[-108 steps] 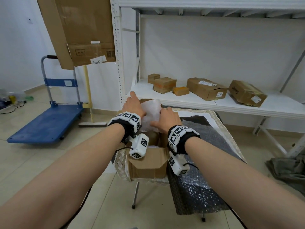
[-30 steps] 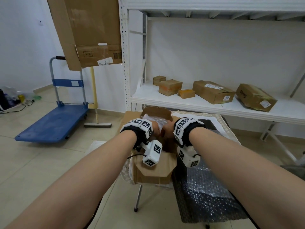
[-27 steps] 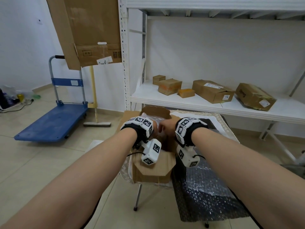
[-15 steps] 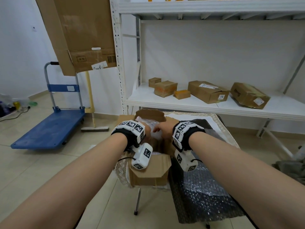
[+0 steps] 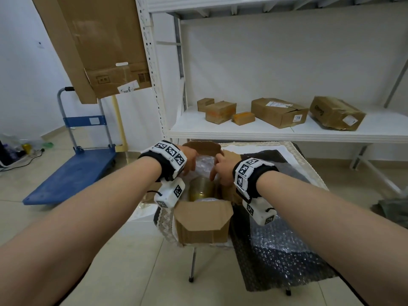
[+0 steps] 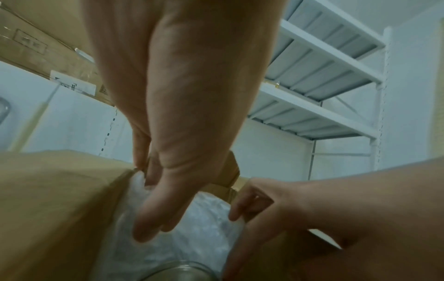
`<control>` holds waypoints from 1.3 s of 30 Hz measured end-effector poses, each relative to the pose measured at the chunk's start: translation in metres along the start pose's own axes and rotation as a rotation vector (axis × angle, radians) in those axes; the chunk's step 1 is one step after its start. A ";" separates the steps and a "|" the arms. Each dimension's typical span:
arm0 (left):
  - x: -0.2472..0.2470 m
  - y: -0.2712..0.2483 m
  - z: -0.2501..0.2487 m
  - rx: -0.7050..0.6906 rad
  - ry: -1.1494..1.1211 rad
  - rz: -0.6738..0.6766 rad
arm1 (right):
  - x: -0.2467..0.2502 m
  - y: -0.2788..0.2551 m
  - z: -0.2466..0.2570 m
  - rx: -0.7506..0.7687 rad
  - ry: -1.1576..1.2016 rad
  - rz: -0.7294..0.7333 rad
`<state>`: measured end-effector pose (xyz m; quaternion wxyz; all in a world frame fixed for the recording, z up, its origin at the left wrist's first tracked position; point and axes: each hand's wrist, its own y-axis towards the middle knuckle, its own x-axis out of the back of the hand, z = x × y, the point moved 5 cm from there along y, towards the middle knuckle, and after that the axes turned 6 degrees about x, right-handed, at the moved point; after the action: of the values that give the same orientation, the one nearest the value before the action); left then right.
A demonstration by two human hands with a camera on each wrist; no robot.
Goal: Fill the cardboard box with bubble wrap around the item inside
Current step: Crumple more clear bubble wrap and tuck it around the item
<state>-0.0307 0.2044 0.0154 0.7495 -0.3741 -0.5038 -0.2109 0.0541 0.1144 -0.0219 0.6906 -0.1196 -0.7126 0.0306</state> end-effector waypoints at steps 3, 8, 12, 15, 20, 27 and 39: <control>0.004 0.003 0.003 0.003 0.045 0.015 | 0.002 0.004 -0.008 -0.011 -0.040 0.023; 0.008 0.006 0.002 0.023 0.144 0.120 | 0.010 0.022 -0.012 -0.053 -0.157 0.174; 0.001 0.011 0.000 0.005 0.193 0.214 | -0.010 0.064 -0.016 -0.050 -0.199 0.313; -0.006 0.009 0.004 0.039 0.225 0.248 | -0.031 0.103 -0.021 -0.049 -0.196 0.387; -0.015 0.009 0.006 0.052 0.215 0.221 | -0.029 0.102 -0.021 -0.038 -0.199 0.258; -0.019 0.025 0.024 0.003 0.058 0.121 | 0.043 -0.007 0.061 0.198 0.072 0.075; -0.014 0.002 0.015 -0.079 0.033 0.223 | 0.013 0.007 0.064 0.224 0.009 0.394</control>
<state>-0.0436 0.2165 0.0052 0.7612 -0.4537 -0.4379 -0.1520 -0.0082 0.1317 -0.0139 0.6834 -0.1792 -0.6646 0.2431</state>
